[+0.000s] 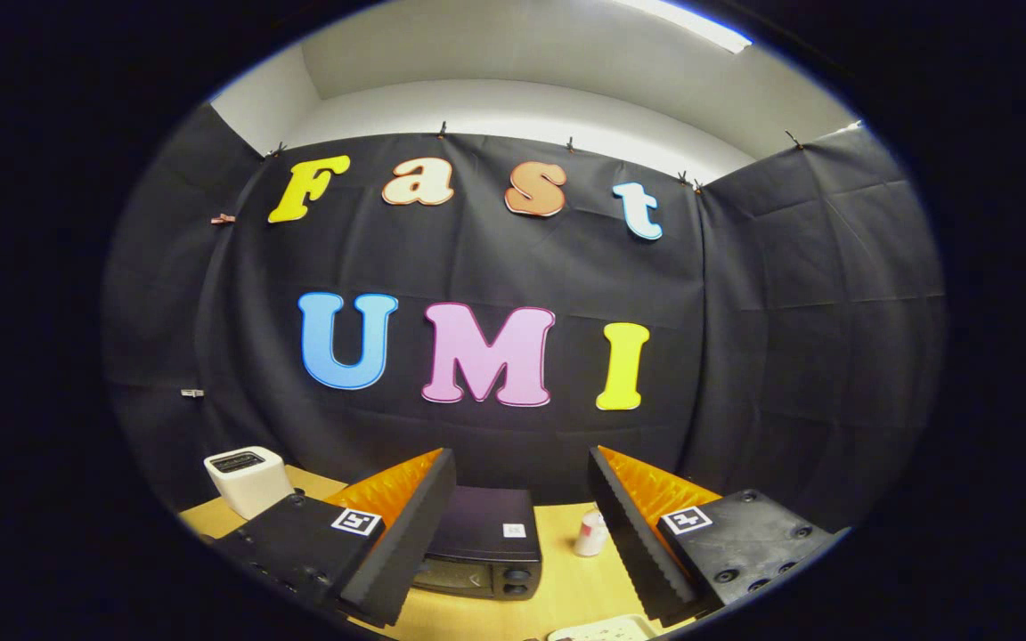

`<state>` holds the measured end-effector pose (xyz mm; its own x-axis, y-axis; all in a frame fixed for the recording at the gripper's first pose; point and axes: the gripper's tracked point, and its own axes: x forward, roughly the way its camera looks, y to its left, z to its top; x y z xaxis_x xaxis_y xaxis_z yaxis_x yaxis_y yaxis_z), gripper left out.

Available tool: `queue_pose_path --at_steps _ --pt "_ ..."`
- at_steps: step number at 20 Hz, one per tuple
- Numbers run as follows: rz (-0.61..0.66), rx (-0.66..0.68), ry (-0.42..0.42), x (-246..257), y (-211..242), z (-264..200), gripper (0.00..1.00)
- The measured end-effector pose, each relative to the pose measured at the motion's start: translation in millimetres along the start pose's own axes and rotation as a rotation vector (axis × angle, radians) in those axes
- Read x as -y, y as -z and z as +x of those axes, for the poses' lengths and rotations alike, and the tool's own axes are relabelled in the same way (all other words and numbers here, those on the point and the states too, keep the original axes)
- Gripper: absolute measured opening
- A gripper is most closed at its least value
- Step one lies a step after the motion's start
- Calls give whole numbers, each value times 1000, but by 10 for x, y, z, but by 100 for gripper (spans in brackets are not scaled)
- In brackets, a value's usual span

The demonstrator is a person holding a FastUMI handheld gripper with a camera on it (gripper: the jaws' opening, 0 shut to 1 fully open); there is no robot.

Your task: Open the toaster oven, put the food inside, and close the toaster oven door.

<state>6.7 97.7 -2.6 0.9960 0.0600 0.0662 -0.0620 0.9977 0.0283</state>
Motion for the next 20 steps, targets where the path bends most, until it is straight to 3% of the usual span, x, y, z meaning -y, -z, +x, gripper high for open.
queue_pose_path --at_steps 7,15,20 --pt "113 -57 -53 -908 666 295 99" --pt "88 -247 -22 -1171 1774 647 99" --pt "52 -340 -31 -1324 2238 689 99"
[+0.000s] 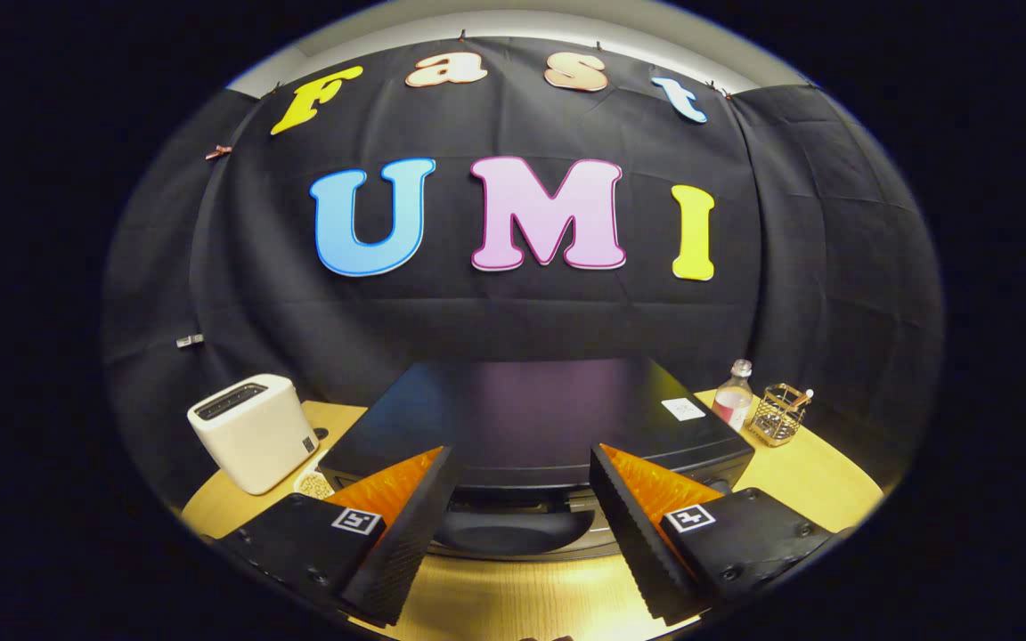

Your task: Open the toaster oven, put the food inside, and close the toaster oven door.

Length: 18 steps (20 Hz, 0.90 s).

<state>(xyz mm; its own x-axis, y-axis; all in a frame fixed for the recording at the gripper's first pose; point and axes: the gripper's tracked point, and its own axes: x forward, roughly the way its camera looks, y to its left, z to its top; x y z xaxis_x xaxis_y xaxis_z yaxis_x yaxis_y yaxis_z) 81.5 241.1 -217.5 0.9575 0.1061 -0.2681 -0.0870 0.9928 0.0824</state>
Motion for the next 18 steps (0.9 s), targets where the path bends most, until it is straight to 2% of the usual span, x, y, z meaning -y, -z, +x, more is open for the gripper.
queue_pose_path --at_steps 3,8,18 --pt "-31 -40 2 -48 196 13 99" --pt "-22 -53 -10 -57 278 -77 99" --pt "1 -117 -21 -50 698 -684 99"
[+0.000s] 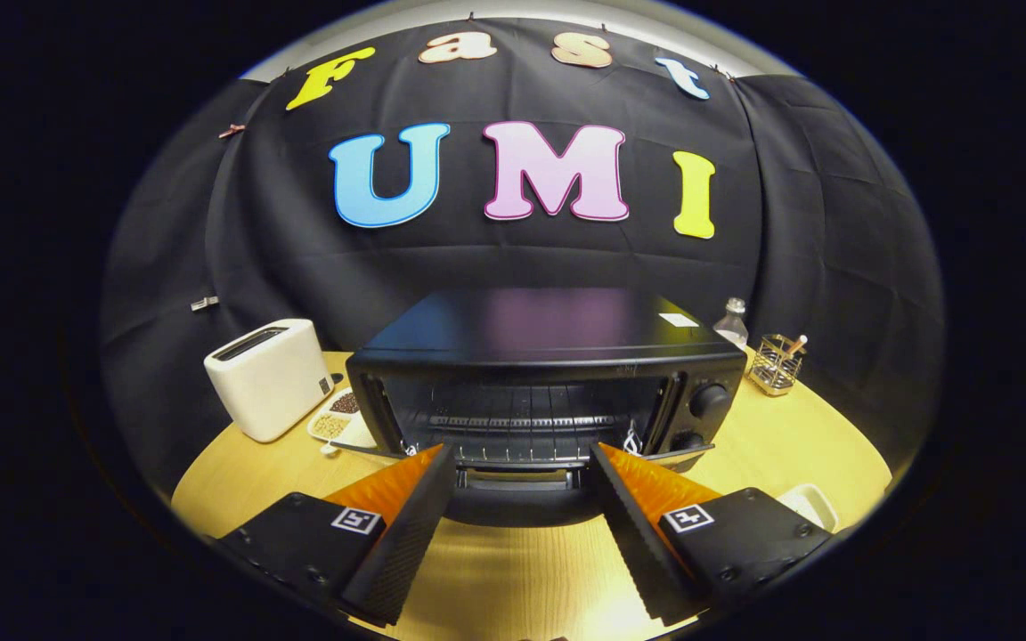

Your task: Open the toaster oven, put the food inside, and close the toaster oven door.

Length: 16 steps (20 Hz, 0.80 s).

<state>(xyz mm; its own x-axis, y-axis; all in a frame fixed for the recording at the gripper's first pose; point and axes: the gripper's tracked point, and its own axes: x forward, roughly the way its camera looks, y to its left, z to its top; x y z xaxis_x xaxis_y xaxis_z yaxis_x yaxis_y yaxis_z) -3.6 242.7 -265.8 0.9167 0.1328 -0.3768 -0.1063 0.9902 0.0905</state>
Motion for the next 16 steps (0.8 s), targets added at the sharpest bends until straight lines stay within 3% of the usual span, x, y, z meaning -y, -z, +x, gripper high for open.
queue_pose_path --at_steps 12,16 --pt "-53 -146 8 -3 693 -256 98" --pt "-36 -264 -5 -8 1078 -249 98"
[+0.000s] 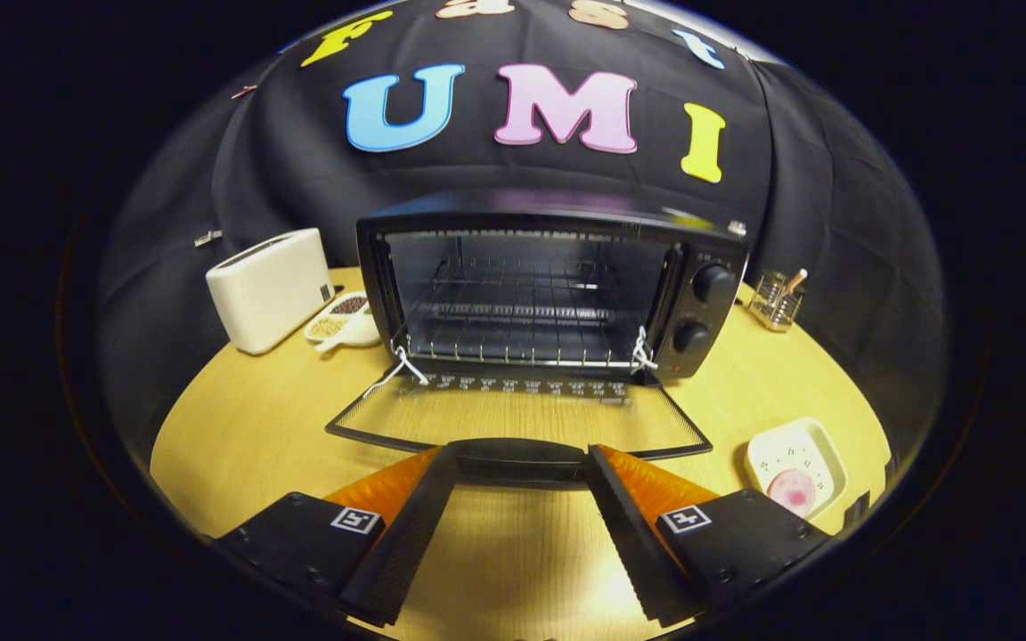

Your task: Open the toaster oven, put the food inside, and close the toaster oven door.

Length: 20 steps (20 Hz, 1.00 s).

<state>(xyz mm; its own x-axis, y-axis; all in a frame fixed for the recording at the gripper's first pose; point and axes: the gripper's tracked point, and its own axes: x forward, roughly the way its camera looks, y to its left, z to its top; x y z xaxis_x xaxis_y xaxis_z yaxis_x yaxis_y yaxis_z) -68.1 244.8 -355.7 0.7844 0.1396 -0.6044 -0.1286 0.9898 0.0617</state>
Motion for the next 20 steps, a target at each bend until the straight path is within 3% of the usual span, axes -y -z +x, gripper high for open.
queue_pose_path --at_steps 5,11,16,20 --pt "-10 -32 -49 55 43 -117 98" --pt "-64 -28 -165 311 -97 -482 98" --pt "-38 -41 -196 1031 -390 -857 98" --pt "-32 -122 -189 1836 -354 -993 98"
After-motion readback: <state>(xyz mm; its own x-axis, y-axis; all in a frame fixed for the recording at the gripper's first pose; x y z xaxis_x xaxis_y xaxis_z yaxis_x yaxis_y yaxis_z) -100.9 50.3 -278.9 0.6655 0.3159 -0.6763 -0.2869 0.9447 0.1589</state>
